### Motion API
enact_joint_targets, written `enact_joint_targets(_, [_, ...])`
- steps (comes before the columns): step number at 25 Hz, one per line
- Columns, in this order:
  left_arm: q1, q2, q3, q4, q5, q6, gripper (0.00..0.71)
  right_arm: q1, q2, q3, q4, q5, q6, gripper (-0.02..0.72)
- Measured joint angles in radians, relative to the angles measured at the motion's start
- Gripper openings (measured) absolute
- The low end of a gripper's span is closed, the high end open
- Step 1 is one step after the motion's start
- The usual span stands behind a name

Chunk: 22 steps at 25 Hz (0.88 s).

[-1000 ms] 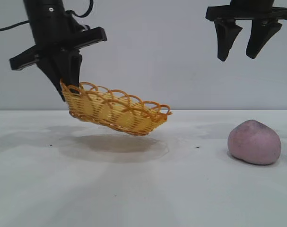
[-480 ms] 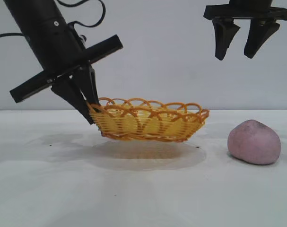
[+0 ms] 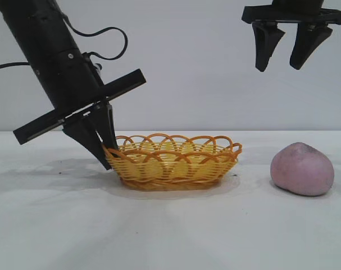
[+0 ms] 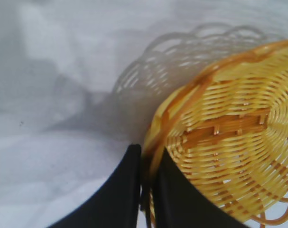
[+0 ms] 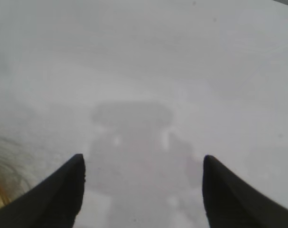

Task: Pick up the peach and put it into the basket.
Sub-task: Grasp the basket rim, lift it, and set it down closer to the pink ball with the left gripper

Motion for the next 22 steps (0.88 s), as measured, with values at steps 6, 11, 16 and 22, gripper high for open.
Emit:
enact_joint_targets(6, [0.000,0.002,0.000,0.000,0.000,0.003,0.109,0.000,0.000,0.000,0.000,0.000,0.000,0.461])
enact_joint_targets(11, [0.000,0.002,0.000,0.007,0.004,0.005,0.283,0.000,0.000,0.000,0.001,0.000,0.000,0.461])
enact_joint_targets(16, [0.000,-0.034,0.000,0.077,0.025,0.005,0.467,0.000,0.000,0.000,0.001,0.000,0.000,0.461])
enact_joint_targets(22, [0.000,-0.128,0.000,0.266,0.060,0.007,0.482,0.000,0.000,0.000,0.001,0.000,0.000,0.461])
